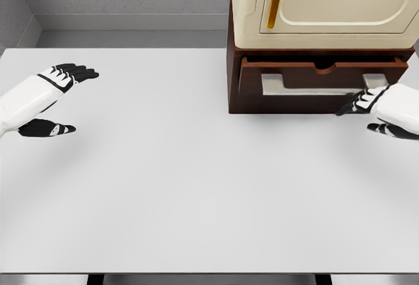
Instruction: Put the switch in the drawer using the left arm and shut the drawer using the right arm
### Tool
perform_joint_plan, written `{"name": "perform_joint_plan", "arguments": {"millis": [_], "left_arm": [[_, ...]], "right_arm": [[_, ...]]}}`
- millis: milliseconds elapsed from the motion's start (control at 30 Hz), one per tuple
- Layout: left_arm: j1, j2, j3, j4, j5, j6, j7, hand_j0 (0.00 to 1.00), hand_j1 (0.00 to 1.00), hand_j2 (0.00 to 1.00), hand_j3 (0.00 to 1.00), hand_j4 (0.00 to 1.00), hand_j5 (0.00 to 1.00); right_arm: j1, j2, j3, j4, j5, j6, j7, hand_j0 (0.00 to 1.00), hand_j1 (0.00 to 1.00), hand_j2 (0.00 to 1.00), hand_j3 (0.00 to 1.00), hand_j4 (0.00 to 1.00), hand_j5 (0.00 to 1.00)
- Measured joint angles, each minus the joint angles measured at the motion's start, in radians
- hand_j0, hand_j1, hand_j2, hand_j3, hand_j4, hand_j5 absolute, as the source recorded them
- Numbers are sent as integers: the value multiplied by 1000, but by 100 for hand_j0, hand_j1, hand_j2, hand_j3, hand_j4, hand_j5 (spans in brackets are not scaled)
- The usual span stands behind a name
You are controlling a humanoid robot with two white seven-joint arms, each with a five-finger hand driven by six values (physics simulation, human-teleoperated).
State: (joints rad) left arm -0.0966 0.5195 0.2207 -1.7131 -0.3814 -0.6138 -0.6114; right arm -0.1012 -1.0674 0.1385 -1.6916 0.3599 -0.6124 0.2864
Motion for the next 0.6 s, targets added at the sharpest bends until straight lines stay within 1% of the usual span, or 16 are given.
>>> {"name": "perform_joint_plan", "arguments": {"millis": [133, 167, 200, 267, 300, 333, 467, 567, 600], "left_arm": [[0, 0, 0, 0, 0, 0, 0, 100, 100, 100, 100, 100, 100], [0, 0, 0, 0, 0, 0, 0, 100, 100, 100, 100, 100, 100], [0, 0, 0, 0, 0, 0, 0, 100, 100, 100, 100, 100, 100], [0, 0, 0, 0, 0, 0, 0, 100, 100, 100, 100, 100, 100], [0, 0, 0, -1, 0, 0, 0, 100, 100, 100, 100, 100, 100], [0, 0, 0, -1, 0, 0, 0, 100, 100, 100, 100, 100, 100], [0, 0, 0, -1, 0, 0, 0, 100, 100, 100, 100, 100, 100], [0, 0, 0, -3, 0, 0, 0, 100, 100, 100, 100, 100, 100], [0, 0, -1, -4, 0, 0, 0, 100, 100, 100, 100, 100, 100]], "right_arm": [[-12, 20, 3, 29, 14, 0, 3, 73, 73, 73, 73, 73, 73], [-26, 26, 4, 34, 16, 0, 4, 73, 73, 73, 73, 73, 73], [-44, 32, 10, 39, 19, -1, 6, 73, 73, 73, 73, 73, 73], [-110, 44, 43, 59, 28, -3, 8, 73, 73, 73, 73, 73, 73], [-129, 50, 62, 72, 27, -2, 8, 73, 73, 73, 73, 73, 73], [-129, 53, 72, 83, 12, 4, 6, 73, 73, 73, 73, 73, 73], [-129, 60, 102, 103, 24, 1, 5, 73, 73, 73, 73, 73, 73], [-114, 53, 108, 104, 25, 0, 5, 74, 74, 74, 74, 74, 74], [-109, 41, 109, 102, 24, 0, 5, 74, 74, 74, 74, 74, 74]]}}
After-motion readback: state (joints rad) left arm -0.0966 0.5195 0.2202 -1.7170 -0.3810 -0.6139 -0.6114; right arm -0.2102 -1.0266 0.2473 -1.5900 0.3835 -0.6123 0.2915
